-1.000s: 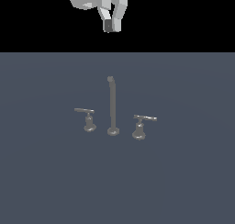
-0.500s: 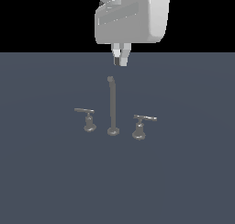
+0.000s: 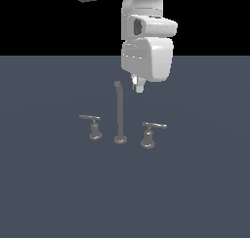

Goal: Turn on the faucet by rotating a designated handle.

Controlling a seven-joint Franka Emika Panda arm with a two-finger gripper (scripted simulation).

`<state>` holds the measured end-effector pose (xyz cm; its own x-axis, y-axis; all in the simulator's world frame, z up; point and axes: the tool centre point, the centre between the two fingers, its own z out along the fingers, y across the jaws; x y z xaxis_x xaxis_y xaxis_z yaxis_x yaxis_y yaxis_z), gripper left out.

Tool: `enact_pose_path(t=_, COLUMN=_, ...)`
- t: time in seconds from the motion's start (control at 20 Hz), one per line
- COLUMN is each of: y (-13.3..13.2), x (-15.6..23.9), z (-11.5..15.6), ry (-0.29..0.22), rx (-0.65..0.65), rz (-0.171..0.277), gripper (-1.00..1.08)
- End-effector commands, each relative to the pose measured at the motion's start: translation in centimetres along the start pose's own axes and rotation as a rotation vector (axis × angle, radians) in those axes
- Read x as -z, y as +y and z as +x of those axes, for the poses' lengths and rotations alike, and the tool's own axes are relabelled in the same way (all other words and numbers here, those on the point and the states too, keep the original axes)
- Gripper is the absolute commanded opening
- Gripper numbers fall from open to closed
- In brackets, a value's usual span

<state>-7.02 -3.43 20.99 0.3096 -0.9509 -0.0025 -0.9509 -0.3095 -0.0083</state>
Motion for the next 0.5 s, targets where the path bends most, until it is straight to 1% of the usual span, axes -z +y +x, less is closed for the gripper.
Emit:
enact_pose_path(t=0.0, y=-0.5, x=-1.6, z=1.0, ry=0.001, rx=-0.067, rz=0.000, gripper=-1.00)
enact_pose_path(t=0.45, y=-1.5, x=-7.1, z=5.2, ry=0.004, rx=-0.308, rz=-0.005, gripper=-1.00)
